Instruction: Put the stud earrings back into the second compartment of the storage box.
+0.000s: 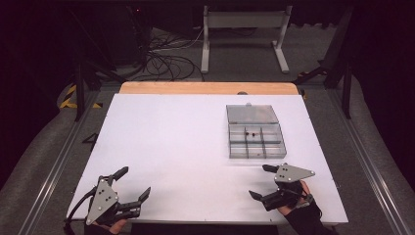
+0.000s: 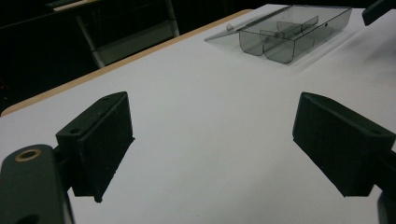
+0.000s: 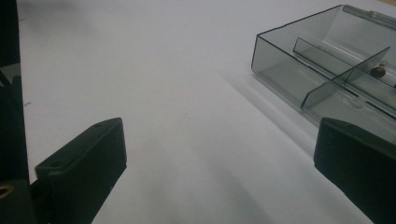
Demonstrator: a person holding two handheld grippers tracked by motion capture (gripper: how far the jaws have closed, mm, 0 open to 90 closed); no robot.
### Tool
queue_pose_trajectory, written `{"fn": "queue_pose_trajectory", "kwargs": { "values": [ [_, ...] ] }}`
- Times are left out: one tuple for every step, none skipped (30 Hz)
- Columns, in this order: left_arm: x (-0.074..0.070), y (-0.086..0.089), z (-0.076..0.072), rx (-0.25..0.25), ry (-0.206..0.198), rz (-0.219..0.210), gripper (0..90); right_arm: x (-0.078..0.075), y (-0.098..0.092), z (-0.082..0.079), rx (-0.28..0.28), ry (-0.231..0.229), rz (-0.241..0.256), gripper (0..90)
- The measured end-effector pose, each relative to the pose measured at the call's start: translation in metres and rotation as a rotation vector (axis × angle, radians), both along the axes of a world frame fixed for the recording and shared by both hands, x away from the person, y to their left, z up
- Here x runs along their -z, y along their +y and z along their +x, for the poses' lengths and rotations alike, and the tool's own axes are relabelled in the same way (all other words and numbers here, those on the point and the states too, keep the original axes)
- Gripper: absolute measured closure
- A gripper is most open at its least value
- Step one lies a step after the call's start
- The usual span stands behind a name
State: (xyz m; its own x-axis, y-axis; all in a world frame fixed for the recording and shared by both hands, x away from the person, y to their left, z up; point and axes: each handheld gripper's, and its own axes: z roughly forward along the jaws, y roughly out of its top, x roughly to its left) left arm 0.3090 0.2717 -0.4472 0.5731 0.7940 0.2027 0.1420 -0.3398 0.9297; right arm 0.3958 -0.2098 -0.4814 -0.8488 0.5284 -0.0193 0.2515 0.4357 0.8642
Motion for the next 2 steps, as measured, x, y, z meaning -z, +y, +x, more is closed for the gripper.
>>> {"fn": "queue_pose_trajectory", "kwargs": {
  "values": [
    [-0.0001,0.0002,0.0000,-0.002,-0.003,-0.002,12.7,-0.0001,-0.0001,0.0000,-0.003,-0.001,0.002,2.8],
    [0.0000,0.0002,-0.0002,-0.003,0.000,-0.007,12.7,-0.0002,-0.0002,0.0001,-0.006,-0.002,0.005,2.8]
  ]
}}
